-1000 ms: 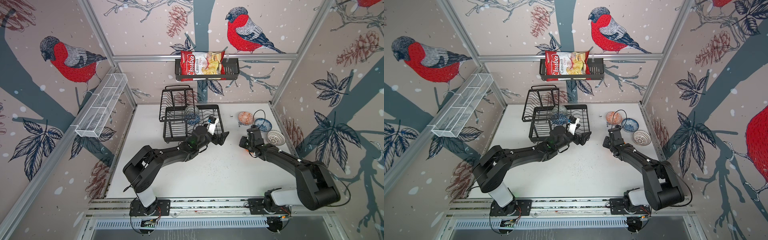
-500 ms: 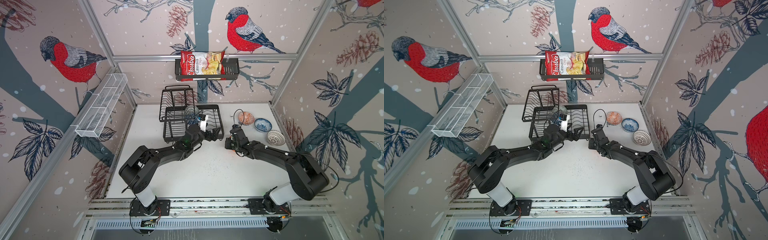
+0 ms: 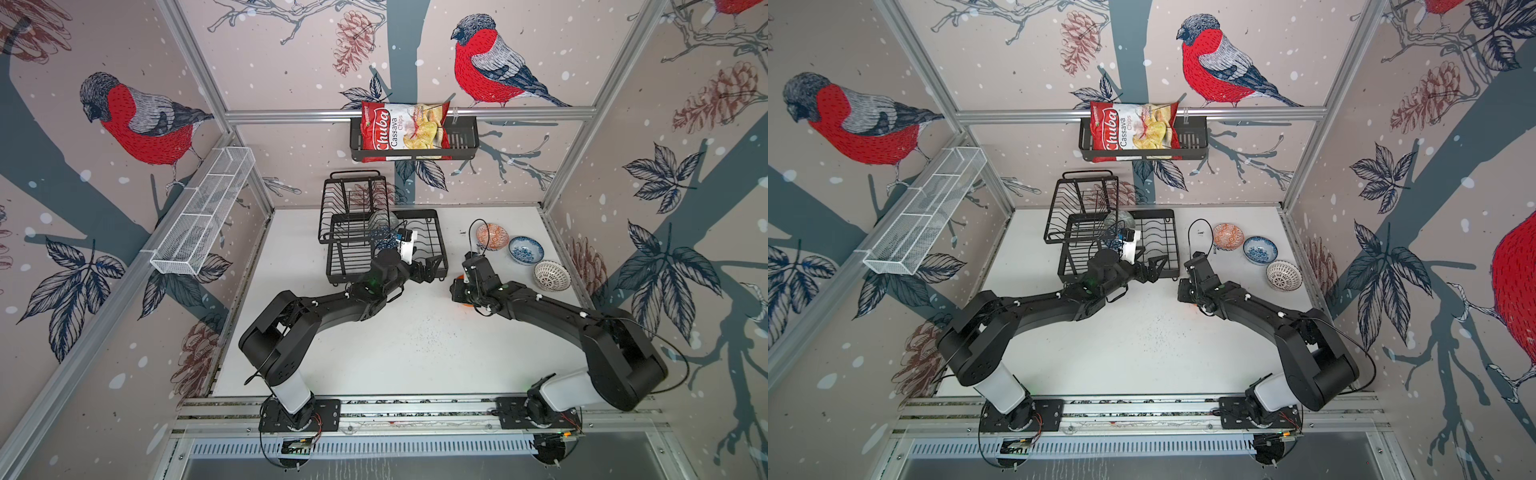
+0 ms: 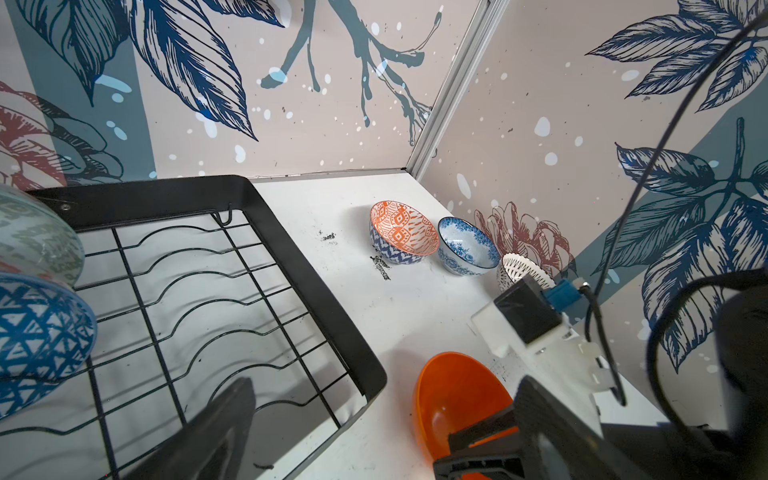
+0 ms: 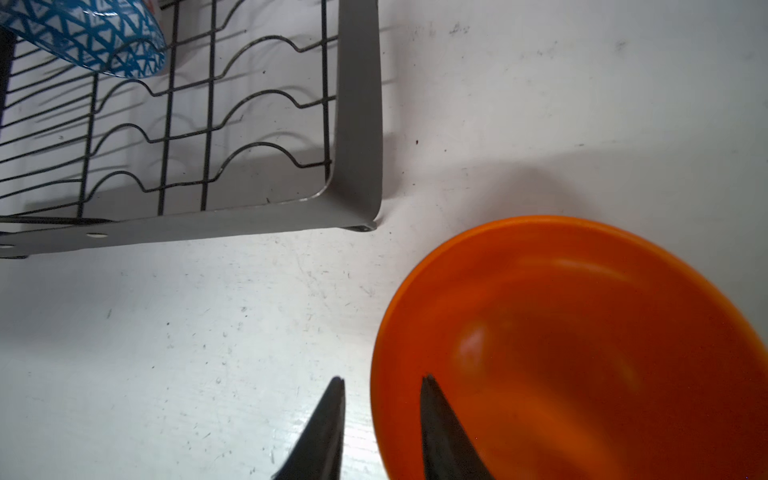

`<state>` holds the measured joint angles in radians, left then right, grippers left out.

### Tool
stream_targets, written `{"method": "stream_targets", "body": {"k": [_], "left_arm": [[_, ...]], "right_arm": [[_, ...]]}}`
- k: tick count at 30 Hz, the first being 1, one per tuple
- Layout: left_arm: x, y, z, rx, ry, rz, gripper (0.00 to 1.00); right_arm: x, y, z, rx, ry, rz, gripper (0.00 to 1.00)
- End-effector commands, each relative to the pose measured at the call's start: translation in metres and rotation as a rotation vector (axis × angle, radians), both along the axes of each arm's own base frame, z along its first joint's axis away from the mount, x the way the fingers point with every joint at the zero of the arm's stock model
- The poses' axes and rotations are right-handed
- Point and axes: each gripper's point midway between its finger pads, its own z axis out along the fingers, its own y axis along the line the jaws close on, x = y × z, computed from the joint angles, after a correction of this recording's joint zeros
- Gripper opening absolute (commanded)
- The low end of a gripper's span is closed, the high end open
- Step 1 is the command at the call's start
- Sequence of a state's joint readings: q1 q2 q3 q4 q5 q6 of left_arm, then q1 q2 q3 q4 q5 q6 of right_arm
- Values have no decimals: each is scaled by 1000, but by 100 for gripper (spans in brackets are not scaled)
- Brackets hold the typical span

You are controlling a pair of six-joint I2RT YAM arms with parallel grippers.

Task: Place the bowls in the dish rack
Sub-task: 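Drag the orange bowl toward the rack with the right gripper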

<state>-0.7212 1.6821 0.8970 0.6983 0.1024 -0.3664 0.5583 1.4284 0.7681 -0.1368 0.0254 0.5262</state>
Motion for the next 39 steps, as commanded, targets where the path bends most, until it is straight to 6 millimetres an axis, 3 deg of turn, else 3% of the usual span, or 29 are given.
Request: {"method": "stream_targets", "body": {"k": [1, 5, 9, 12, 23, 39], "left_arm": [[2, -3, 14, -39, -40, -6, 97], [1, -4, 16, -42, -42, -13, 97], [0, -6, 16, -46, -42, -21, 97], [-1, -7, 16, -50, -41, -29, 97], [0, -12, 12, -46, -29, -48, 97], [-1, -15, 10, -43, -24, -57, 97]], "right_arm": [[1, -10, 13, 14, -20, -24, 42], [6, -44, 29, -3, -76, -126, 57], [5, -82, 27, 19, -71, -230, 60], [2, -95, 14, 14, -40, -253, 60], [5, -86, -25, 3, 54, -216, 56], [6, -83, -30, -25, 50, -218, 20]]}}
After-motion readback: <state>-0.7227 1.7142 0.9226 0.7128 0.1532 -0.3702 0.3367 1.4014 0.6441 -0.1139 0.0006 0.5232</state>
